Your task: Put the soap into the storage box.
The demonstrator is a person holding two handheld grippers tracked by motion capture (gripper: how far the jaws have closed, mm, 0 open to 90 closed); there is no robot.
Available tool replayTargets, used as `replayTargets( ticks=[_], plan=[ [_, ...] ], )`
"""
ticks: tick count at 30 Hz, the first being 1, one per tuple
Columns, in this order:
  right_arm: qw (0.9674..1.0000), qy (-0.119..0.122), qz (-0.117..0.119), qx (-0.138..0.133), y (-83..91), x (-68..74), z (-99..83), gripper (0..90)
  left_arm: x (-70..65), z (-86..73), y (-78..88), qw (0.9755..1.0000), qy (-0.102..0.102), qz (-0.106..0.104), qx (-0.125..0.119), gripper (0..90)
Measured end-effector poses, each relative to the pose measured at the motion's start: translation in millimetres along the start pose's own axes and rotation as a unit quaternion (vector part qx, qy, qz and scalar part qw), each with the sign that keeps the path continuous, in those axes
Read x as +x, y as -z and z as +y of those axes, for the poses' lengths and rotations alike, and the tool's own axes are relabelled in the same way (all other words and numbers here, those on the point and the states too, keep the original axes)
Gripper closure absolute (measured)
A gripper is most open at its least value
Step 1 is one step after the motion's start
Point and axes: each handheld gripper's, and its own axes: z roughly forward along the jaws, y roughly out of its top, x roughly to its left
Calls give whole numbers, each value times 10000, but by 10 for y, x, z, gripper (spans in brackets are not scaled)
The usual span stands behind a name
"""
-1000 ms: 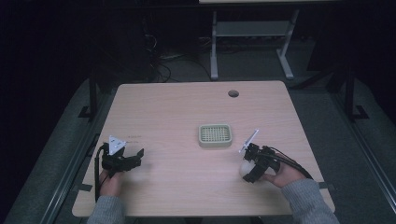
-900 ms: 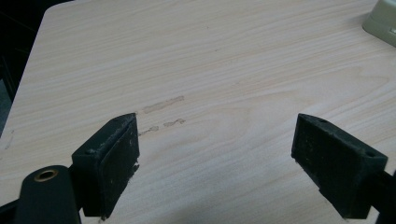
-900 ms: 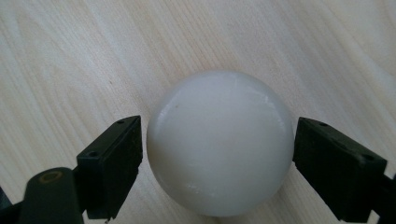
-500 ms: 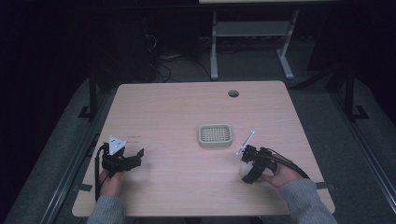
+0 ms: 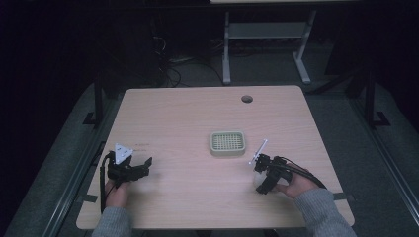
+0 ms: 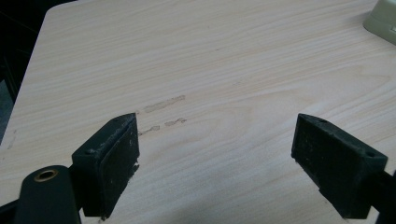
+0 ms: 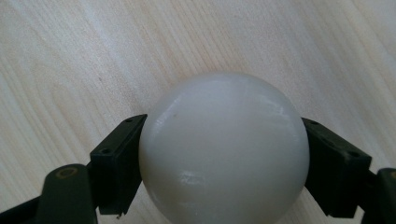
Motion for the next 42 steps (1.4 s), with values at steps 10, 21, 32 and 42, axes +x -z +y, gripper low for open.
replayTargets(
  ticks=[10, 21, 32, 42],
  plan=[
    [10000, -15, 56, -42, 22, -3, 9, 219, 3, 1, 4, 10000, 23, -6, -33, 148],
    [9996, -56, 160, -235, 160, -66, 61, 219, 6, 2, 14, 10000, 18, -1, -26, 148],
    [9993, -72, 214, -307, 265, -134, 114, 220, 18, 2, 15, 10000, 69, 15, -60, 148],
    [9985, -51, 270, -469, 388, -197, 194, 219, 13, 3, 26, 10000, 58, -3, -45, 149]
  ],
)
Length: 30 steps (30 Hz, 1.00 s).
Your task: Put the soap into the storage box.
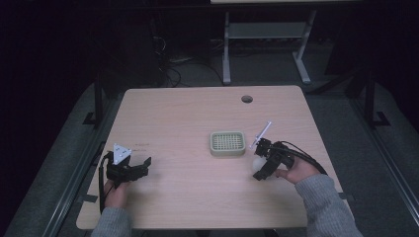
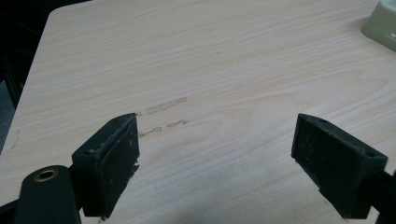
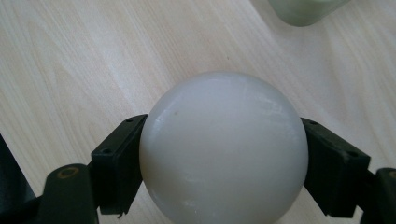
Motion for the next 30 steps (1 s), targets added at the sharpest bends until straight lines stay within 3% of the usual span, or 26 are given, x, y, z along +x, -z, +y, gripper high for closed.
replayTargets(
  ticks=[30],
  plan=[
    [10000, -18, 53, 4, 118, -151, 241, 220, 10, 4, 4, 10000, 19, 7, -18, 148]
  ],
)
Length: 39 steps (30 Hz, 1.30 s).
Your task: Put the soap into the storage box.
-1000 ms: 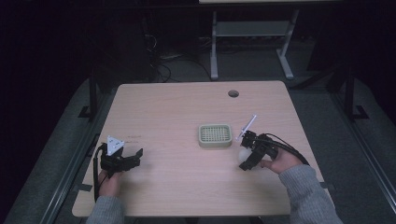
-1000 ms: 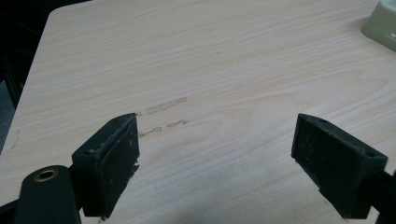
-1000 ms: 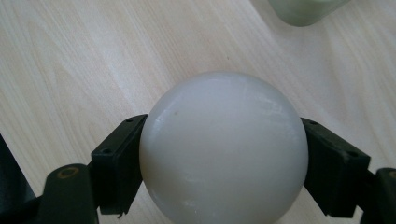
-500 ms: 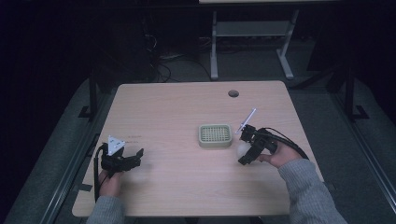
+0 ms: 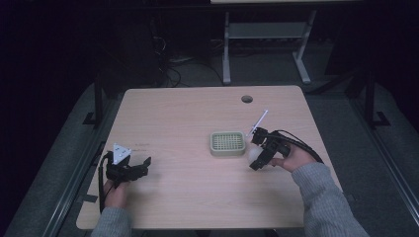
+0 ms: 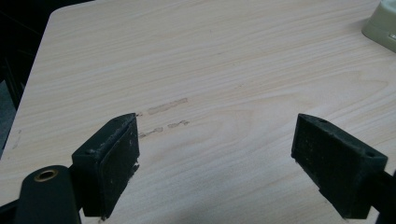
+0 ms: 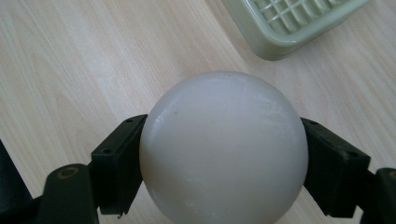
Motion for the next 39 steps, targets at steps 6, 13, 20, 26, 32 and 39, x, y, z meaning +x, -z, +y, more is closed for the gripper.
replayTargets(
  ticks=[6, 13, 20, 26, 32, 39],
  plan=[
    [10000, -14, 4, 77, 7, -24, 44, 220, 1, -1, -1, 10000, 7, -6, 3, 148],
    [10000, -2, -1, 86, 38, -44, 92, 220, -9, 2, -2, 10000, 4, -32, -6, 148],
    [9999, 37, 37, 126, 64, -62, 157, 220, -17, 4, -12, 10000, -7, -56, -16, 149],
    [9999, 51, 44, 151, 72, -62, 191, 220, -28, 7, -9, 10000, -49, -73, -11, 148],
    [9999, 20, 103, 110, 73, -87, 210, 220, -42, 4, -16, 9999, -67, -96, 3, 148],
    [9998, 16, 100, 175, 79, -114, 262, 220, -29, 4, -12, 9999, -47, -91, -6, 148]
  ],
)
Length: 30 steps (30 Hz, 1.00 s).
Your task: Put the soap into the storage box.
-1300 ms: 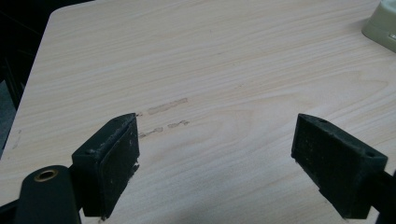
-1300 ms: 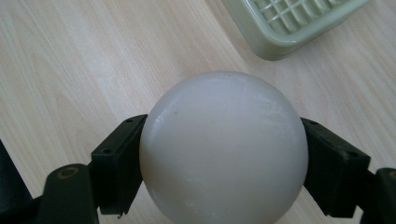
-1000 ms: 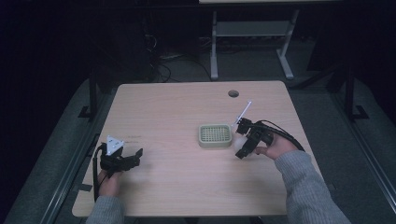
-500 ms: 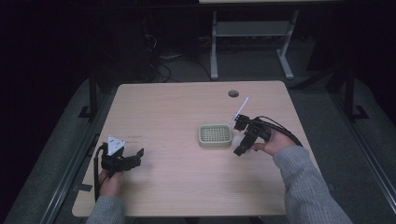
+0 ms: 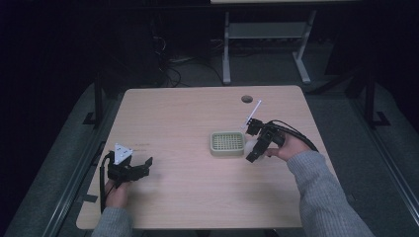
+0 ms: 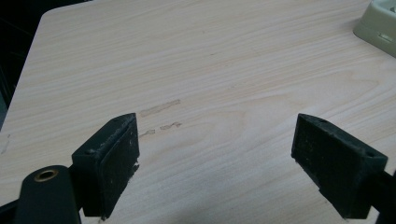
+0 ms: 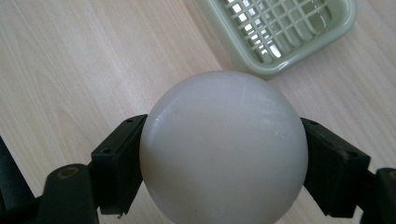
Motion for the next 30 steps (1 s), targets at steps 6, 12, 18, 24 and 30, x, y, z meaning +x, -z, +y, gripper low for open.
replayTargets(
  ticks=[6, 12, 18, 24, 30],
  plan=[
    [10000, 68, 11, -67, 36, 12, 103, 220, 1, 2, 1, 10000, 8, -11, -24, 148],
    [10000, 85, 7, -3, 27, 9, 162, 220, -5, 2, -1, 10000, 19, -24, -12, 148],
    [9999, 155, -34, -45, 69, 19, 245, 220, -10, 5, -1, 10000, -2, -28, -28, 149],
    [9998, 181, -28, -61, 75, 19, 302, 220, -4, 8, 3, 10000, 6, -19, -49, 148],
    [9998, 218, -38, -3, 61, 1, 382, 220, 1, 9, 3, 10000, 31, -4, -51, 148]
  ],
)
